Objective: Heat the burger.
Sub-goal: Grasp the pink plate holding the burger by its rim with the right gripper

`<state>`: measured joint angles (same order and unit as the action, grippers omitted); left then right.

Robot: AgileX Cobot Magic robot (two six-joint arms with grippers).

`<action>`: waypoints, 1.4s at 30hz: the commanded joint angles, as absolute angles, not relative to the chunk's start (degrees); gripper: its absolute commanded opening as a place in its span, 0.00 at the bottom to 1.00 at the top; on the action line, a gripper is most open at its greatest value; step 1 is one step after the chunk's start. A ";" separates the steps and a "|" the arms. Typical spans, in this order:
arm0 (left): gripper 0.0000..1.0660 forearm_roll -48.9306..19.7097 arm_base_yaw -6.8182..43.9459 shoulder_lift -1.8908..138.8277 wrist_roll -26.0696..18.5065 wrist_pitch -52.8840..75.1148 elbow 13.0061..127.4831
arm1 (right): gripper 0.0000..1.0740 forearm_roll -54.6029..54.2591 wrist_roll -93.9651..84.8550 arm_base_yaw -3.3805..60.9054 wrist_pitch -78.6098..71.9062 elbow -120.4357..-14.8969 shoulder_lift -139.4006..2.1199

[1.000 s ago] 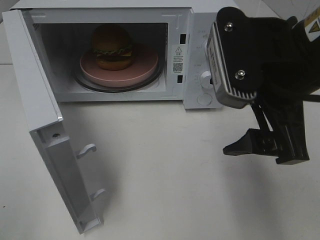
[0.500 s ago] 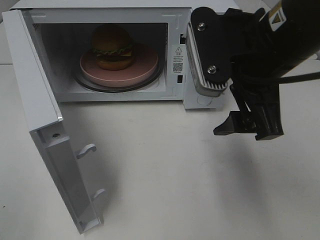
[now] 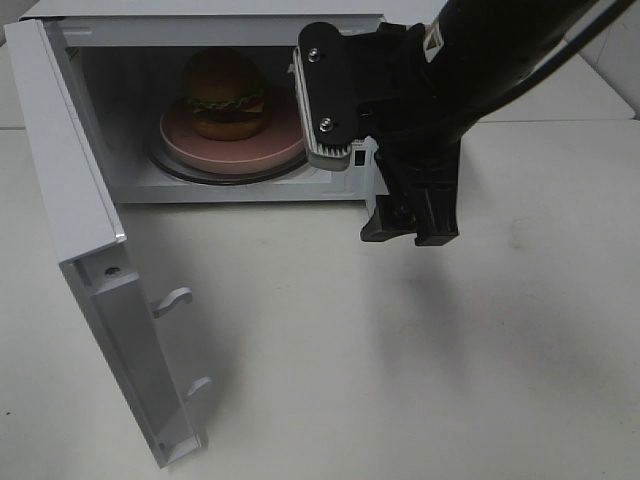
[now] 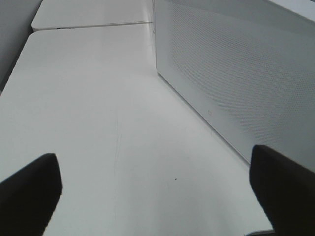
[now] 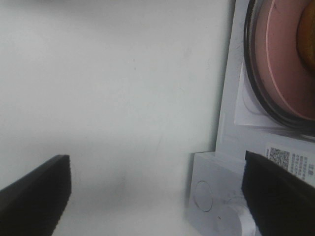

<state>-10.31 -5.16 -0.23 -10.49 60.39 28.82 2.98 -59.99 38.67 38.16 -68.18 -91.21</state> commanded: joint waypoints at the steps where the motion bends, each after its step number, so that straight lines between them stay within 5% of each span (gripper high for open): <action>1: 0.92 -10.37 -5.39 -1.43 -10.31 59.76 28.71 | 0.83 2.98 -60.33 38.85 37.47 -69.79 -93.39; 42: 0.92 -10.37 -5.39 -1.43 -10.31 59.76 28.71 | 0.78 6.07 -58.44 38.04 28.30 -97.92 -124.79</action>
